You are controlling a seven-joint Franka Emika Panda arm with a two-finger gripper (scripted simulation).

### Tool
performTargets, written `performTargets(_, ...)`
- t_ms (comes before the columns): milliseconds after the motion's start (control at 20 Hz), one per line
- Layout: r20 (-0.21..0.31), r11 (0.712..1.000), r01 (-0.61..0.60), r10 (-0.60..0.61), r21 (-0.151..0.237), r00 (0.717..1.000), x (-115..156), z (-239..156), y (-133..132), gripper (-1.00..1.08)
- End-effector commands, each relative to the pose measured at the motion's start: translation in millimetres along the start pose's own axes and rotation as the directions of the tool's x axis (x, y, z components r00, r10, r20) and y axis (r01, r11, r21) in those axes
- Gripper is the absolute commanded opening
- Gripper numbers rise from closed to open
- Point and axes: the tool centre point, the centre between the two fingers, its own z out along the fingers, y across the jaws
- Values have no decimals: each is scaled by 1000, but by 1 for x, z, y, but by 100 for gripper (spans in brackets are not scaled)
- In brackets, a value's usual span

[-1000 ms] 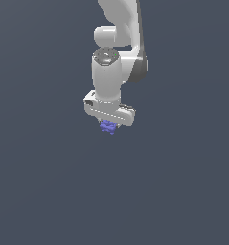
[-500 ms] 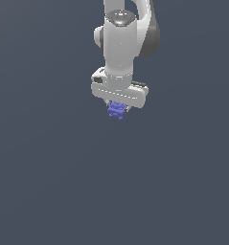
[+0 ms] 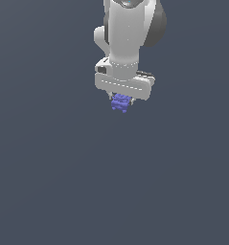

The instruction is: Pick up the object and move it to a goal position.

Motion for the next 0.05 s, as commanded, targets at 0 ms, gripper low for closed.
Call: performTargets(0, 1, 1000, -1, 1, 0, 1000, 0, 0, 0, -100)
